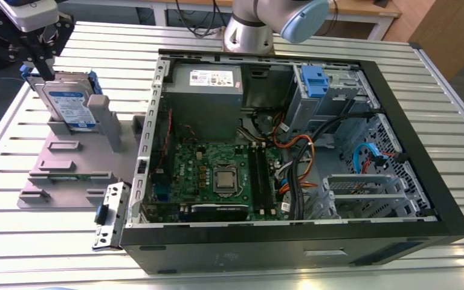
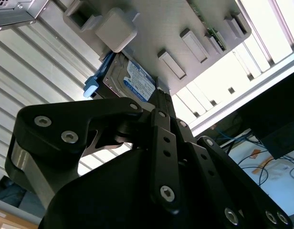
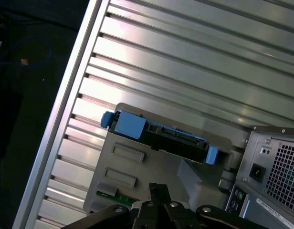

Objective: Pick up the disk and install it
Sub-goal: 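Pick up the disk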

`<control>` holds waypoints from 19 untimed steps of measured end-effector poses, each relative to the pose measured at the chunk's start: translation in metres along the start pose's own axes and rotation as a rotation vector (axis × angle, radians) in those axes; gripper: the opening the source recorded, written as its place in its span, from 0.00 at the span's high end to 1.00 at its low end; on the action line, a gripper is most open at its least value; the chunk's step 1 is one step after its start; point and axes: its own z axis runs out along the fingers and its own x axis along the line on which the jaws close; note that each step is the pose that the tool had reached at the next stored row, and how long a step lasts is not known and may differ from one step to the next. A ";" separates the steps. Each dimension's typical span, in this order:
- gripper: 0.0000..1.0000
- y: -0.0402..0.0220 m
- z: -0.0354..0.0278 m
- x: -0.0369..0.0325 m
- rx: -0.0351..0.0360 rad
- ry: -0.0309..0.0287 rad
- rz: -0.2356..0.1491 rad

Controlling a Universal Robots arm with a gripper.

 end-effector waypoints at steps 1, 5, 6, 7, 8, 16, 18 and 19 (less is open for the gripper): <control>0.89 0.0000 0.0000 0.0000 0.0000 0.0000 -0.001; 0.89 0.0000 0.0000 0.0000 0.0001 0.0001 -0.006; 0.89 0.0000 0.0000 0.0000 0.0001 0.0002 -0.007; 0.89 0.0000 0.0000 0.0000 0.0001 0.0001 -0.008; 0.89 0.0000 0.0000 0.0000 0.0001 0.0002 -0.009; 0.89 0.0000 0.0000 0.0000 0.0002 0.0003 -0.018; 0.89 0.0000 0.0000 0.0000 0.0002 0.0003 -0.020; 0.89 0.0000 0.0000 0.0000 0.0002 0.0004 -0.021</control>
